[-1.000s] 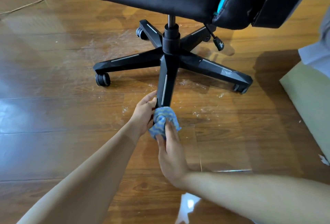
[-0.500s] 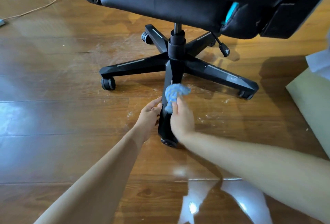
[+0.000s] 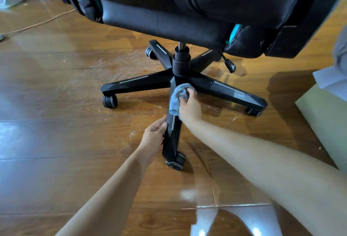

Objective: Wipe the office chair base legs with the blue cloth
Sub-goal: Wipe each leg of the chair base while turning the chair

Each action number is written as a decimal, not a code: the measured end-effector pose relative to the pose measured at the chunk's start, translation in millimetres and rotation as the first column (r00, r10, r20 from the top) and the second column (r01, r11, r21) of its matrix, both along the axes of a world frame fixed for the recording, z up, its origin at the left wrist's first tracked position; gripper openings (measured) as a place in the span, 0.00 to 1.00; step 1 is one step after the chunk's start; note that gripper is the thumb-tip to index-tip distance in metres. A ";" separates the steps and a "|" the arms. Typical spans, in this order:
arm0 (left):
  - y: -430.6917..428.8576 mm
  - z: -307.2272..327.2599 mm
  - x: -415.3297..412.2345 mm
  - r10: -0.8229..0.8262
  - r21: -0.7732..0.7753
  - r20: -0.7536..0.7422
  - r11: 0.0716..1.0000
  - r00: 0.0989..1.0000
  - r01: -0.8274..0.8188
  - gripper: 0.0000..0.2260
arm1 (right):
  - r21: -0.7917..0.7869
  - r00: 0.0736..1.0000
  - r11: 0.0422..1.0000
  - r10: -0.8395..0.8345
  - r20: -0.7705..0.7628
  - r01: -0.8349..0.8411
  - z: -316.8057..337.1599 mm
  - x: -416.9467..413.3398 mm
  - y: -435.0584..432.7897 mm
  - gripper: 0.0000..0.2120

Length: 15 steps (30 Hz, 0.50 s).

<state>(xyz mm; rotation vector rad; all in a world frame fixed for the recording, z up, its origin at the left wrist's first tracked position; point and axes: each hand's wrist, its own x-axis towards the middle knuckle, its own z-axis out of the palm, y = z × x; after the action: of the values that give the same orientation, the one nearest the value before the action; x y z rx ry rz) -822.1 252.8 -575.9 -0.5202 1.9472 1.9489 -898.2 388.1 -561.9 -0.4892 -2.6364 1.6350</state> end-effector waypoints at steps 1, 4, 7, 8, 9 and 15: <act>1.7 0.4 1.2 0.010 -0.003 0.003 1.000 1.000 -0.010 0.16 | -0.024 1.000 1.000 0.006 0.016 -0.006 2.2 -10.7 4.9 0.20; 7.2 1.6 5.7 0.032 0.003 0.001 0.999 0.999 -0.032 0.17 | -0.109 0.999 0.994 0.009 0.032 -0.006 0.4 -17.0 9.4 0.21; 9.6 -1.7 7.9 0.053 0.026 -0.020 0.998 0.998 -0.053 0.17 | -0.130 1.000 0.991 0.020 -0.007 -0.021 -10.3 9.2 5.4 0.24; 9.6 -2.3 8.1 0.053 0.038 -0.021 0.998 0.998 -0.052 0.17 | -0.136 0.999 0.990 0.031 -0.014 -0.032 -15.3 22.1 4.1 0.25; 9.9 -2.7 8.4 0.048 0.049 -0.020 0.998 0.999 -0.047 0.17 | -0.146 0.999 0.988 0.049 -0.020 -0.051 -20.4 35.1 3.1 0.25; 16.3 -3.2 14.2 0.066 0.044 -0.022 0.997 0.998 -0.065 0.16 | -0.086 0.997 0.994 0.071 -0.005 -0.071 -24.2 22.2 8.1 0.26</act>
<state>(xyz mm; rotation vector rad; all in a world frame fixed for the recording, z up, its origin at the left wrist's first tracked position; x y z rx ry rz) -807.9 269.1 -579.1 -0.5589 1.9201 2.0417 -876.0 396.3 -586.1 -0.3994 -2.6196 1.7749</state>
